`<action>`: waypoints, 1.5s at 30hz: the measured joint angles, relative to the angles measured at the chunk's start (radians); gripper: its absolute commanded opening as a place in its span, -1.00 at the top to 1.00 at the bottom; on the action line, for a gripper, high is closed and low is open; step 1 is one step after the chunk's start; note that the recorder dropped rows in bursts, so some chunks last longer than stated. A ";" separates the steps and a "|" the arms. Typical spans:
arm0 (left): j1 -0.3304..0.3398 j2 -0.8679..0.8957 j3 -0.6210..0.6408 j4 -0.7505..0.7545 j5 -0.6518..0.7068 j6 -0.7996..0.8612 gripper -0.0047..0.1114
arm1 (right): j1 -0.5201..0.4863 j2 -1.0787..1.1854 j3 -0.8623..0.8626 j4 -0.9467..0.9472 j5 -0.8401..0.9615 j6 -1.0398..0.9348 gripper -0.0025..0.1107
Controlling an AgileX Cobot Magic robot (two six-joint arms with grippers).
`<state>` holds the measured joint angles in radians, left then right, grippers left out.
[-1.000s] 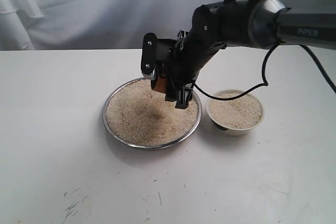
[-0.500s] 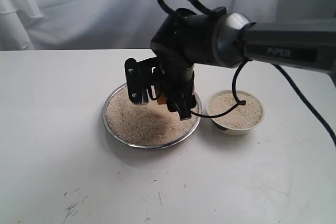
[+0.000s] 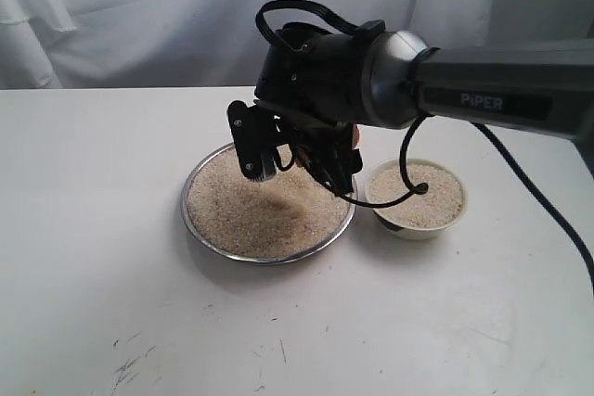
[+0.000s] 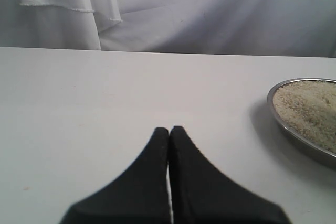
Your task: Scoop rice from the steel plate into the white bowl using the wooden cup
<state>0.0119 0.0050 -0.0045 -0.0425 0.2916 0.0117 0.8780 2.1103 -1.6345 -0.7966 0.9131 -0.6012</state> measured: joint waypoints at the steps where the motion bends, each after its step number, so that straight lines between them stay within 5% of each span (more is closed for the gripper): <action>1: 0.000 0.000 0.000 0.000 0.000 0.000 0.92 | 0.000 0.005 0.000 -0.017 0.000 0.000 0.96; 14: 0.000 0.000 0.000 0.000 0.000 0.000 0.92 | 0.000 0.102 0.000 -0.213 -0.009 0.000 0.96; 45: 0.000 0.000 0.000 0.000 0.000 0.000 0.92 | -0.023 0.214 -0.115 -0.160 -0.003 -0.015 0.96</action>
<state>0.0119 0.0050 -0.0045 -0.0425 0.2916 0.0117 0.8552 2.3243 -1.7496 -0.9564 0.9098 -0.6161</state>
